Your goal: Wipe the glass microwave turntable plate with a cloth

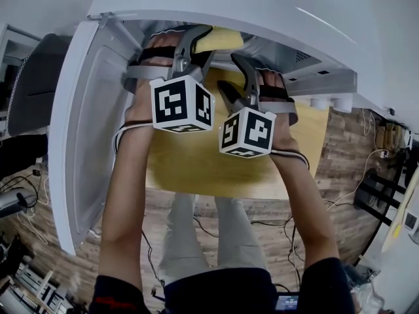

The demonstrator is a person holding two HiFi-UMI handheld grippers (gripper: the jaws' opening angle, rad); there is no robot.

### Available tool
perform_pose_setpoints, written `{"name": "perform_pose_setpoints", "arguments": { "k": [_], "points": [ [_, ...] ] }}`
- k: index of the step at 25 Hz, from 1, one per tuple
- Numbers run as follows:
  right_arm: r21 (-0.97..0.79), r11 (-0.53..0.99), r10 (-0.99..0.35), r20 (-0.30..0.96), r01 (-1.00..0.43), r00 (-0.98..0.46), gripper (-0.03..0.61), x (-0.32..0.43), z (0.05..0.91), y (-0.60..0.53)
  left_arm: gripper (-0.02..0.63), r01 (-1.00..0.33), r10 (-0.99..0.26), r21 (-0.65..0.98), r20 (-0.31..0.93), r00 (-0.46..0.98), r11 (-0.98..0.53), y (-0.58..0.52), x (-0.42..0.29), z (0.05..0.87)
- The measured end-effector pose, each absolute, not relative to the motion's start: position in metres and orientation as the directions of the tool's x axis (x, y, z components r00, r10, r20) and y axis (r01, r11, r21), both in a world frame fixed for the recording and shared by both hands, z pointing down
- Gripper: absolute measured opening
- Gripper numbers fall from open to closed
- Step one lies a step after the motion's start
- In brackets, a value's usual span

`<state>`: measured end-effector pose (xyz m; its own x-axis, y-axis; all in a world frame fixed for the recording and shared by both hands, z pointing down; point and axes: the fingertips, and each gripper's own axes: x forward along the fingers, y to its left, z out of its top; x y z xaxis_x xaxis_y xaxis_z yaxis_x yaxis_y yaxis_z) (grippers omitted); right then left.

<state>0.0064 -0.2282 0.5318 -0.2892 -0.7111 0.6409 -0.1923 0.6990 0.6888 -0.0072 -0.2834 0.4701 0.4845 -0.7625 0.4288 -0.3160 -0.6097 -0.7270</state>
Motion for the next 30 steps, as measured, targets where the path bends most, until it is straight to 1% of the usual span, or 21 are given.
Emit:
{"name": "perform_pose_setpoints", "arguments": {
  "k": [12, 30],
  "points": [
    [0.692, 0.694, -0.716, 0.635, -0.2, -0.29, 0.304, 0.006, 0.531, -0.229, 0.123, -0.203, -0.71, -0.729, 0.497, 0.499, -0.653, -0.29, 0.007, 0.481],
    [0.693, 0.694, -0.716, 0.635, -0.196, -0.292, 0.304, 0.006, 0.532, -0.229, 0.123, -0.118, -0.64, -0.699, 0.557, 0.53, -0.705, -0.295, 0.031, 0.485]
  ]
}}
